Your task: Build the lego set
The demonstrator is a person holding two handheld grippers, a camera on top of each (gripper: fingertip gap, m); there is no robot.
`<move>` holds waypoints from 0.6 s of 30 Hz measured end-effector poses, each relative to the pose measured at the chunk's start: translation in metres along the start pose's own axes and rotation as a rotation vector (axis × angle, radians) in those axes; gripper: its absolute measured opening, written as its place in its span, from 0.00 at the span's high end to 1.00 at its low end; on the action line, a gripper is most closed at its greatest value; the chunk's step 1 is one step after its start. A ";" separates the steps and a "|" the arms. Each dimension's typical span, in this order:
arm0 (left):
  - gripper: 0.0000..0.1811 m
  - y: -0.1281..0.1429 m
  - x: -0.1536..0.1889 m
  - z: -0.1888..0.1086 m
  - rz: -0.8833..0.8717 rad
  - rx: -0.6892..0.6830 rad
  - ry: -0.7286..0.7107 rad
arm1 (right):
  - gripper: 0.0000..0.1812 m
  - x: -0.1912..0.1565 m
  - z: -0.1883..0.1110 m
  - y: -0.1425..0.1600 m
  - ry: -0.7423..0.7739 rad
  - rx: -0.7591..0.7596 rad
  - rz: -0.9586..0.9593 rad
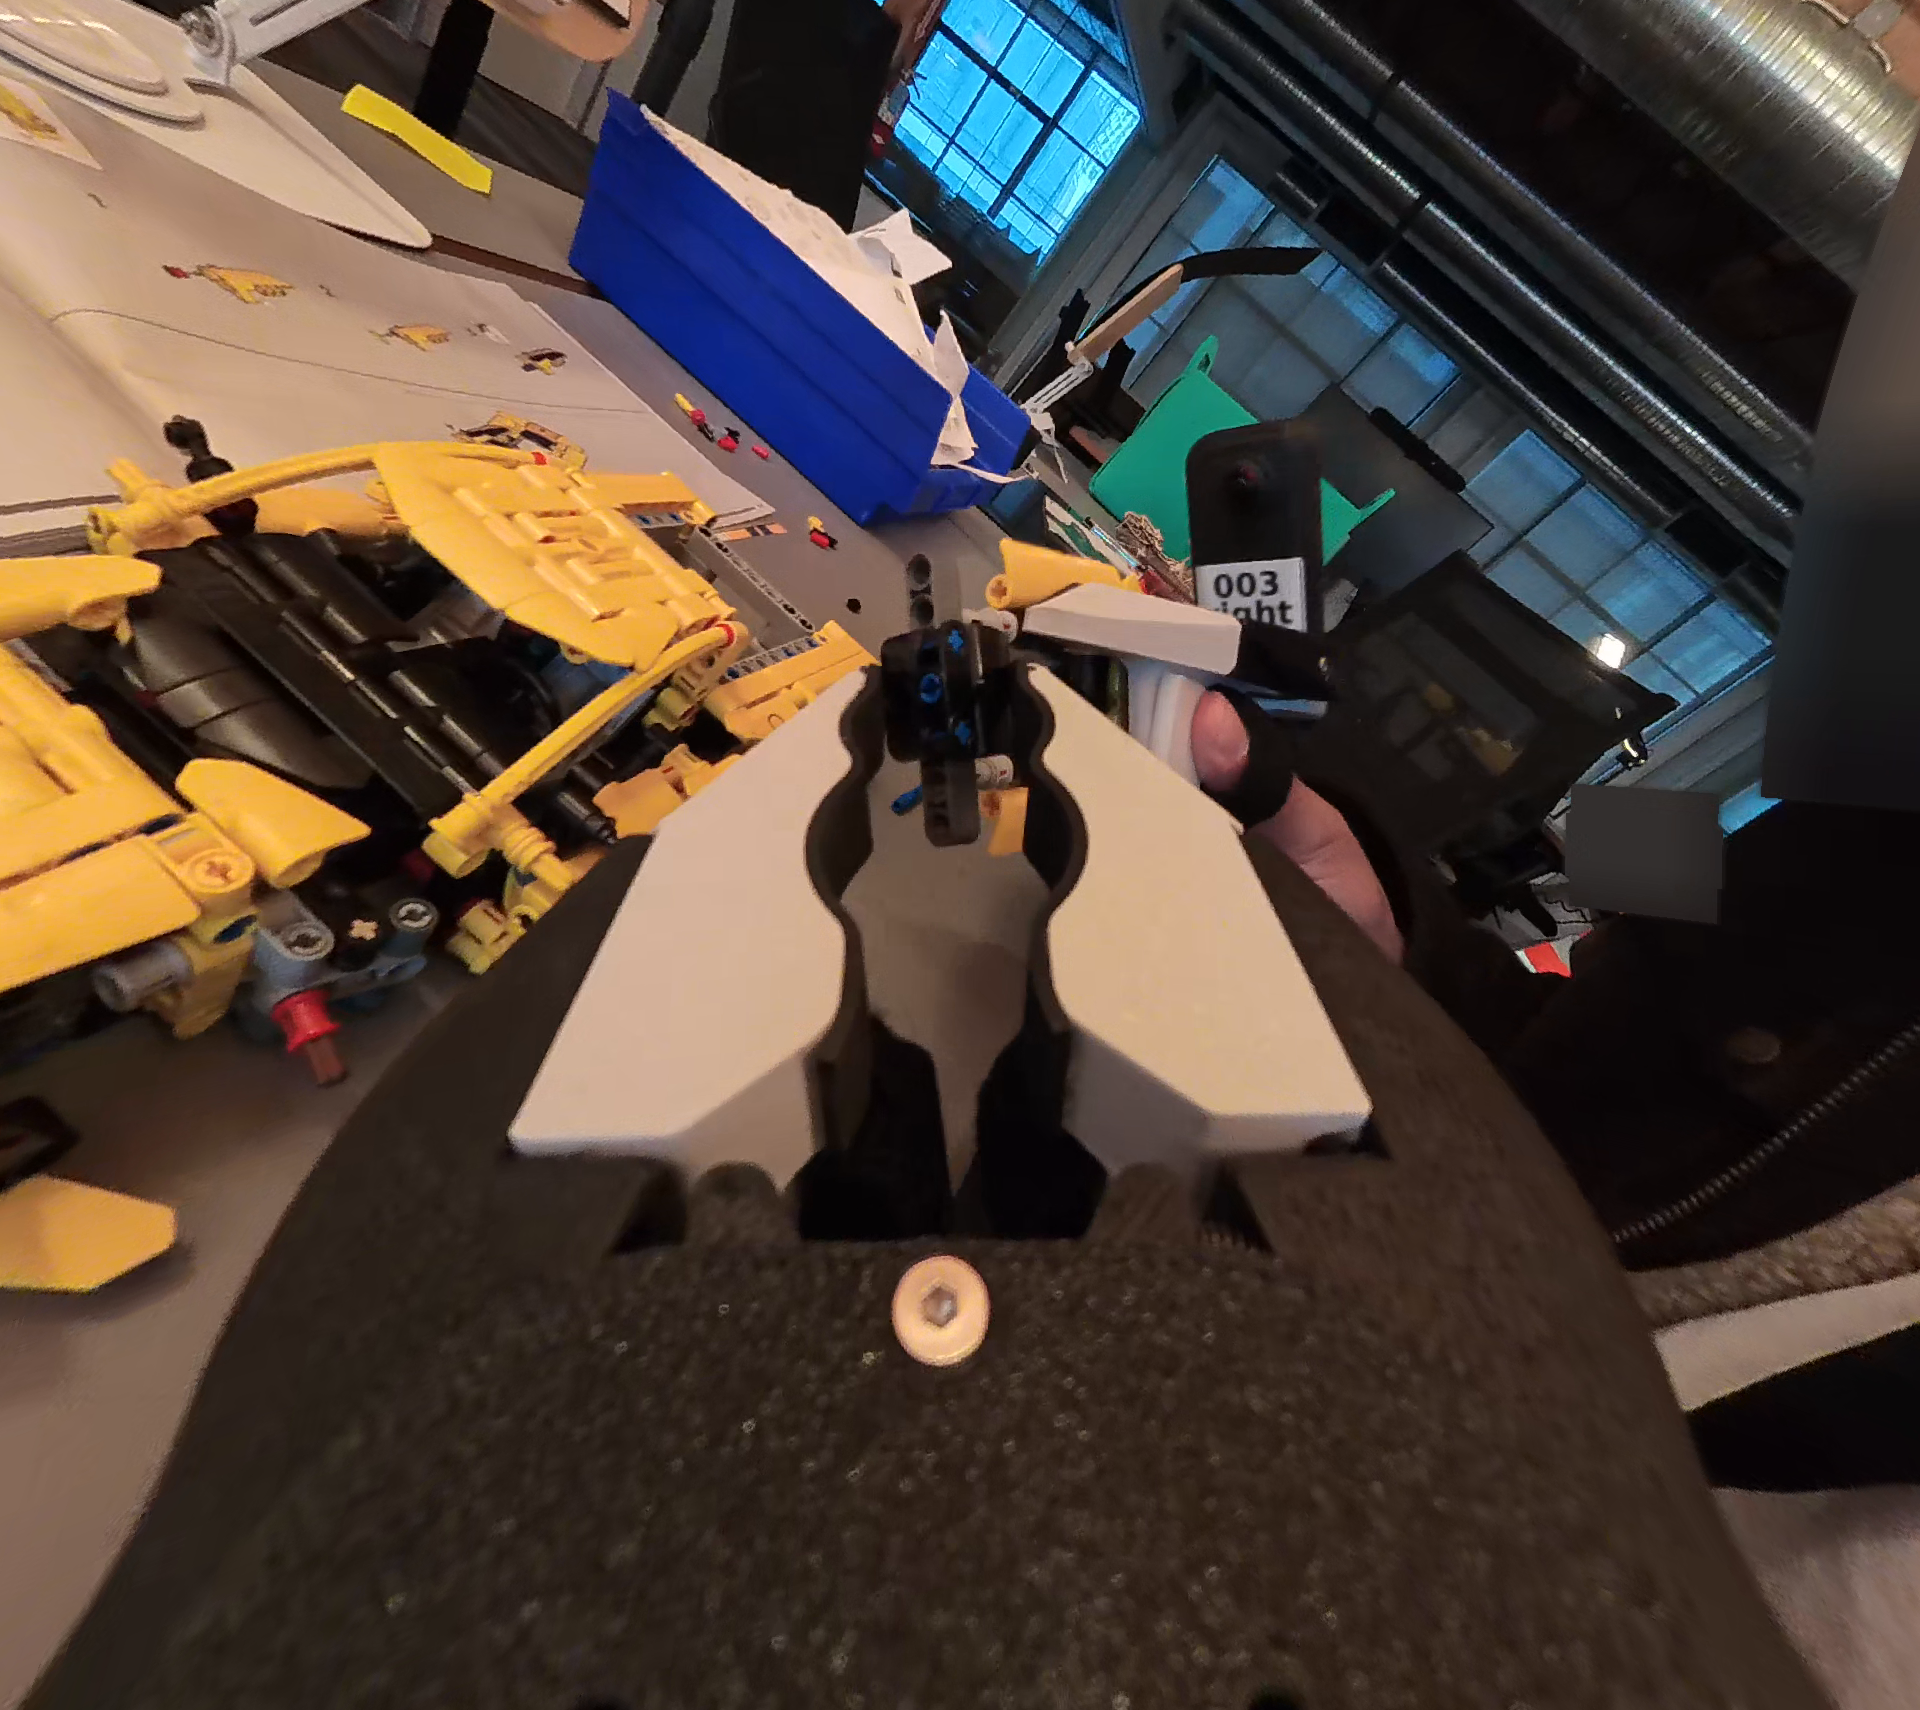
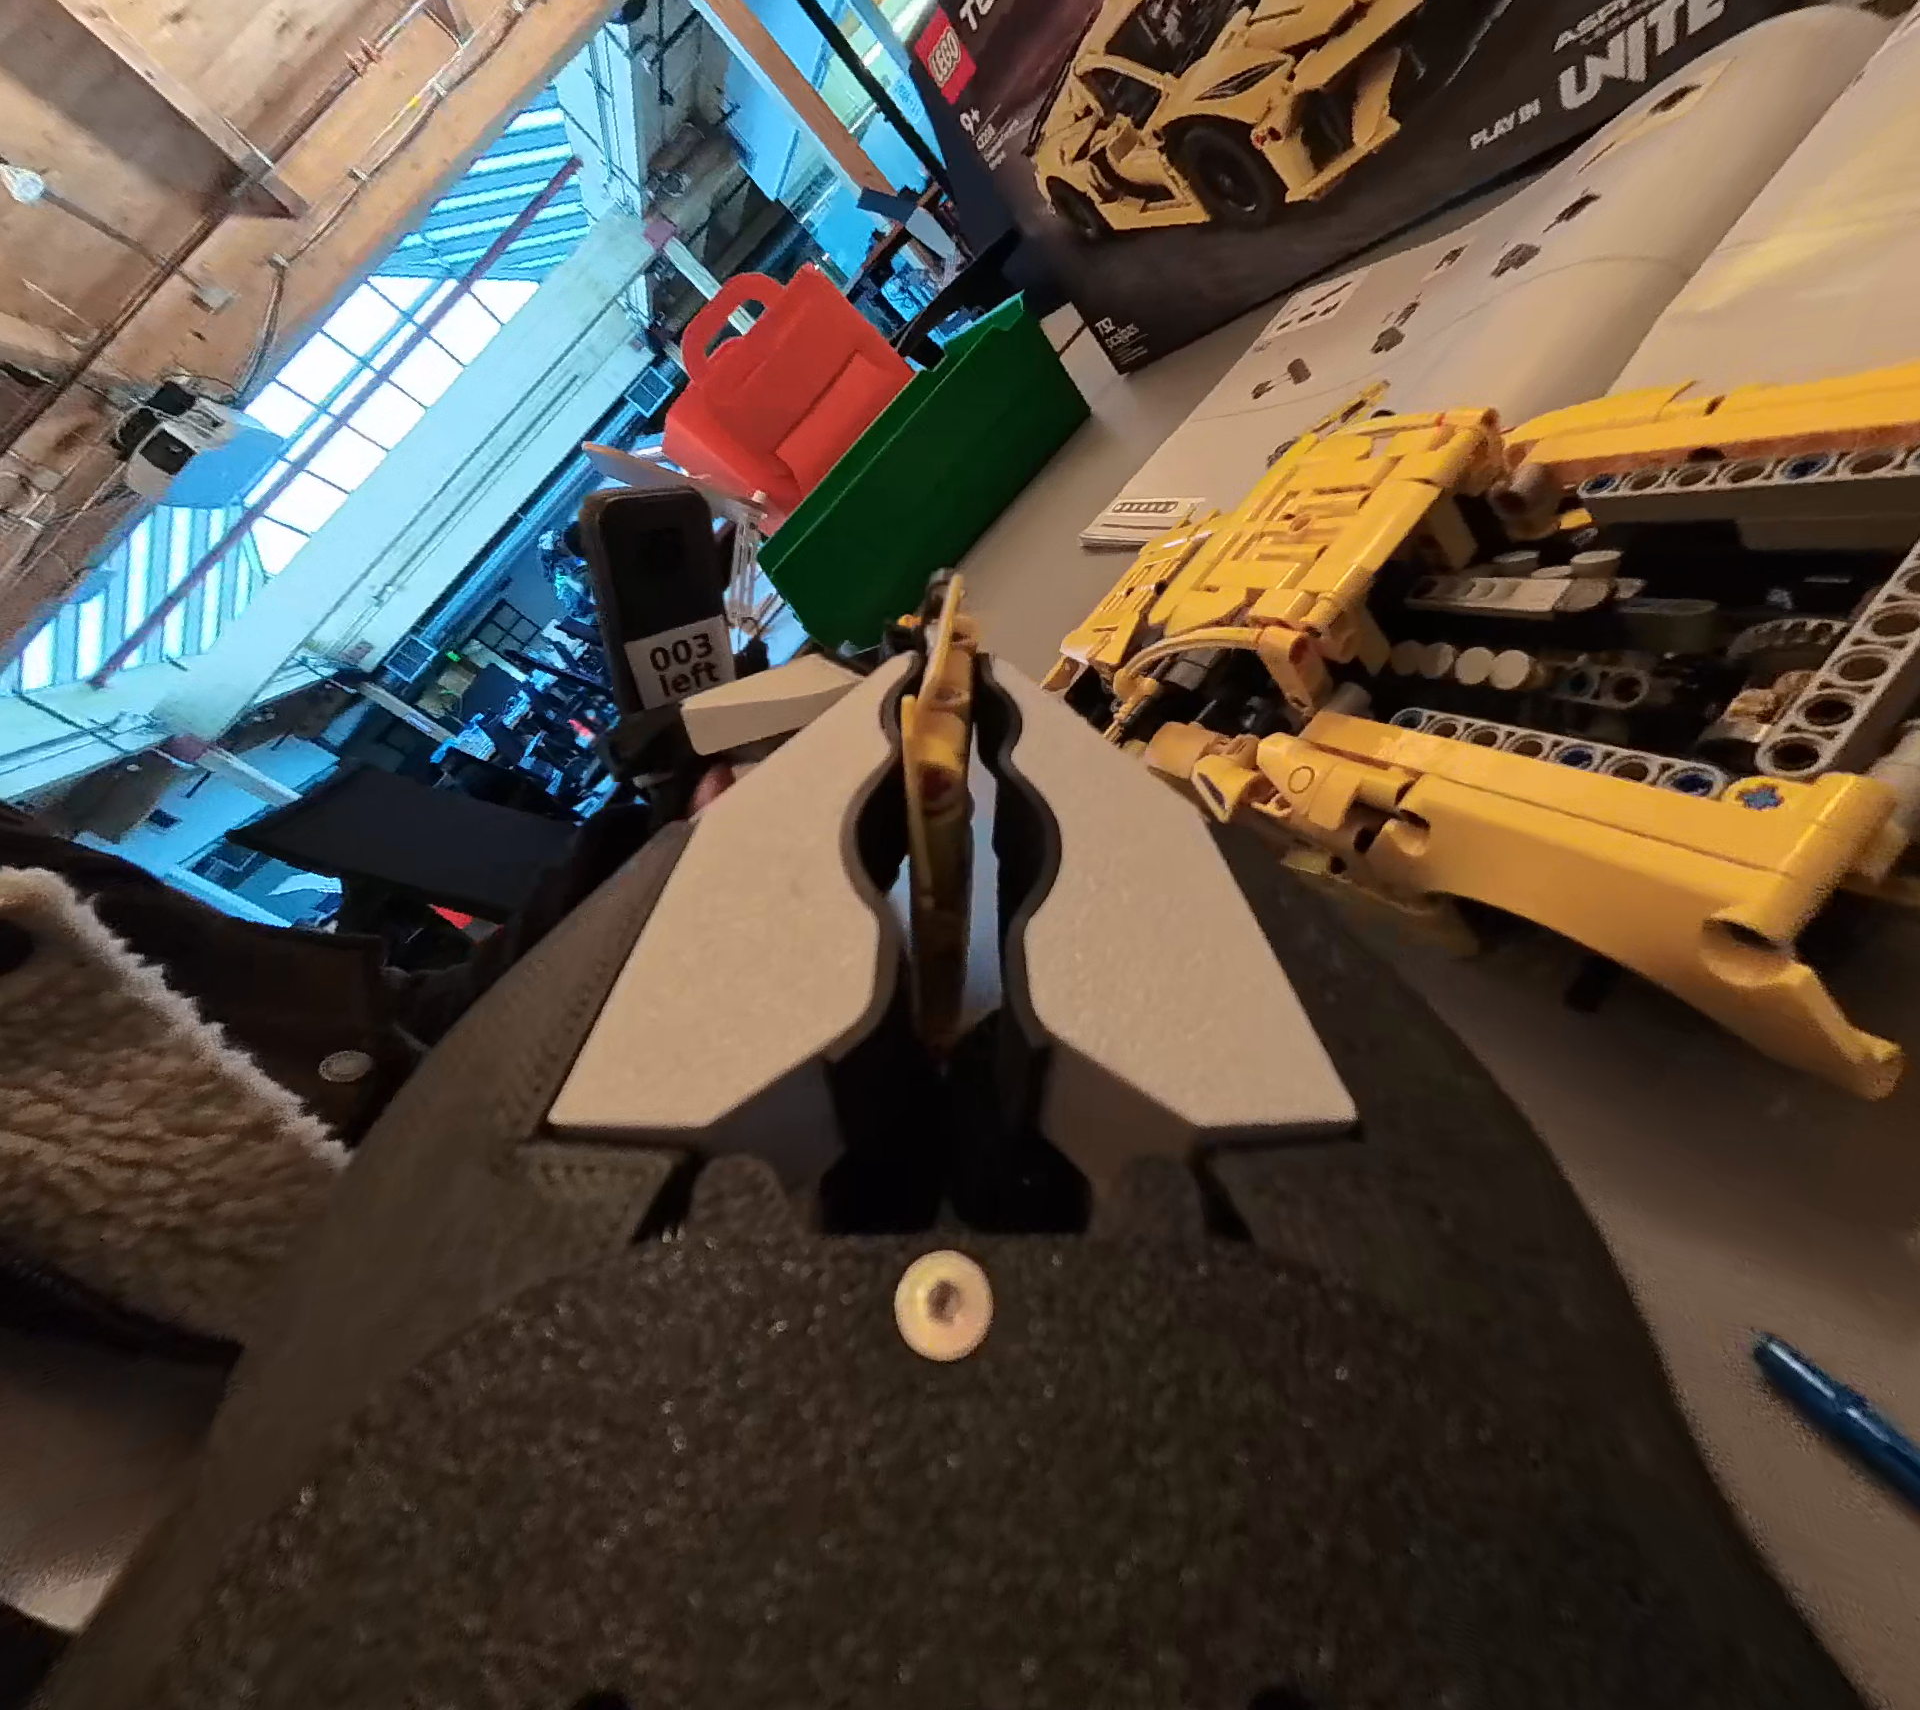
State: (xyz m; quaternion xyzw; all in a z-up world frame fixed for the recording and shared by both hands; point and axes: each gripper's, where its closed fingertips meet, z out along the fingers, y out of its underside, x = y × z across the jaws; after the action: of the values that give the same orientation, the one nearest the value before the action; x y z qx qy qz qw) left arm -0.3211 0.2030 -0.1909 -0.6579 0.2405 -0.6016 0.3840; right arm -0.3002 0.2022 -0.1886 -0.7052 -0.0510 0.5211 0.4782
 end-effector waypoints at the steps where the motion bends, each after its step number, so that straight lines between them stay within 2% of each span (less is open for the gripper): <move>1: 0.87 0.000 0.000 0.000 0.003 0.000 -0.002 | 0.95 0.000 0.000 0.000 0.000 -0.001 0.001; 6: 0.87 0.002 0.000 0.001 0.081 -0.009 -0.058 | 0.95 0.000 -0.001 0.000 0.015 0.005 -0.019; 10: 0.87 0.003 -0.002 0.000 0.074 -0.019 -0.068 | 0.95 0.001 0.001 0.004 0.018 -0.021 -0.023; 15: 0.87 0.010 -0.005 0.001 0.118 -0.084 -0.095 | 0.96 0.003 0.001 0.008 0.065 -0.070 -0.118; 18: 0.88 0.014 -0.006 0.000 0.105 -0.124 -0.075 | 0.95 0.005 0.000 0.012 0.034 -0.097 -0.058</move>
State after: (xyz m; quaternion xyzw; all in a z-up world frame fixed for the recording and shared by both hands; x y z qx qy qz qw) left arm -0.3198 0.1993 -0.2053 -0.6890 0.2971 -0.5394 0.3822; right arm -0.3030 0.1992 -0.2008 -0.7344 -0.0885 0.4920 0.4591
